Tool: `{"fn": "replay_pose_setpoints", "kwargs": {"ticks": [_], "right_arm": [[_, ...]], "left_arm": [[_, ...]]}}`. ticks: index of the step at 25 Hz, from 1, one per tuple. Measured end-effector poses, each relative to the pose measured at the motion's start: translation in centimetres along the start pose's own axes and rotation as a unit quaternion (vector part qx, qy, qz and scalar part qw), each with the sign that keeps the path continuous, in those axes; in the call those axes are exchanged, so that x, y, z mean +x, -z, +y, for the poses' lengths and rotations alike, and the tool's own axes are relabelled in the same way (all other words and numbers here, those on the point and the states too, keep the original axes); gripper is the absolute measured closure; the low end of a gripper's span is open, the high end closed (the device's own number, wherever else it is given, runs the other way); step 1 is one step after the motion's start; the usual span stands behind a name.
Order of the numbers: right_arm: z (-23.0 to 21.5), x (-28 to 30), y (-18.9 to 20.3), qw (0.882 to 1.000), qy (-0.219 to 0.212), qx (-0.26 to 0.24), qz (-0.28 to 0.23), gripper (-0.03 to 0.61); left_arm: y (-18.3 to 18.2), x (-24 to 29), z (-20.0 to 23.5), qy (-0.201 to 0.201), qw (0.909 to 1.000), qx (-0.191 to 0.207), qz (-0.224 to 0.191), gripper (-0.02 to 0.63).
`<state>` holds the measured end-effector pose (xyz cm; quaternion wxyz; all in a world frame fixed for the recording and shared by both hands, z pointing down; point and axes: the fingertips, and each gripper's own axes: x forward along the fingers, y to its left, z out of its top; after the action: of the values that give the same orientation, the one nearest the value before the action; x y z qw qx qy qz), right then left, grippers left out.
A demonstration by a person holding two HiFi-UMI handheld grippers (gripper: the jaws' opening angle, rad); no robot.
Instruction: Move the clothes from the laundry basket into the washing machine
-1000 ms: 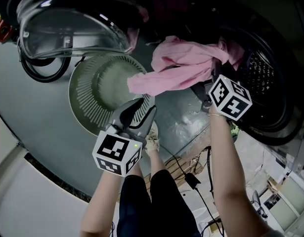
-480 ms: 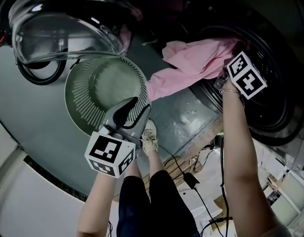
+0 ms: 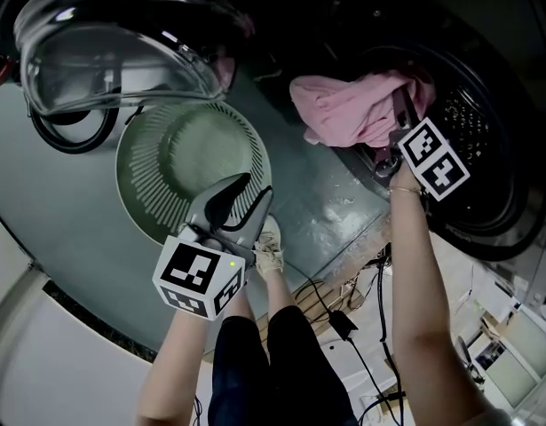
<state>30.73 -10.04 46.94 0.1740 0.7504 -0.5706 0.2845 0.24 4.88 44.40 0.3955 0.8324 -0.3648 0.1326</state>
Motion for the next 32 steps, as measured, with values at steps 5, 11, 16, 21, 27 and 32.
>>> {"fn": "replay_pose_setpoints", "kwargs": {"ticks": [5, 11, 16, 21, 27, 32], "right_arm": [[3.6, -4.6, 5.0, 0.998, -0.062, 0.018, 0.02, 0.118], [6.9, -4.1, 15.5, 0.985, -0.066, 0.081, 0.137, 0.099], [7.0, -0.6, 17.3, 0.981, -0.053, 0.083, 0.166, 0.11], [6.1, 0.9, 16.9, 0.984, -0.036, 0.031, 0.173, 0.261], [5.7, 0.2, 15.0, 0.985, -0.039, -0.011, 0.169, 0.502], [5.4, -1.9, 9.4, 0.994, -0.05, -0.016, 0.092, 0.509]], "left_arm": [[0.1, -0.3, 0.1, -0.006, 1.0, 0.004, 0.001, 0.466], [0.0, -0.5, 0.3, -0.005, 0.9999, 0.001, -0.008, 0.469], [0.7, -0.3, 0.4, -0.004, 0.9999, 0.009, -0.008, 0.471], [1.6, -0.3, 0.4, -0.007, 0.9999, 0.003, -0.01, 0.477], [1.7, 0.0, 0.1, -0.006, 0.9999, 0.003, -0.011, 0.484], [0.8, -0.3, -0.7, -0.004, 0.9999, 0.005, -0.013, 0.491]]}}
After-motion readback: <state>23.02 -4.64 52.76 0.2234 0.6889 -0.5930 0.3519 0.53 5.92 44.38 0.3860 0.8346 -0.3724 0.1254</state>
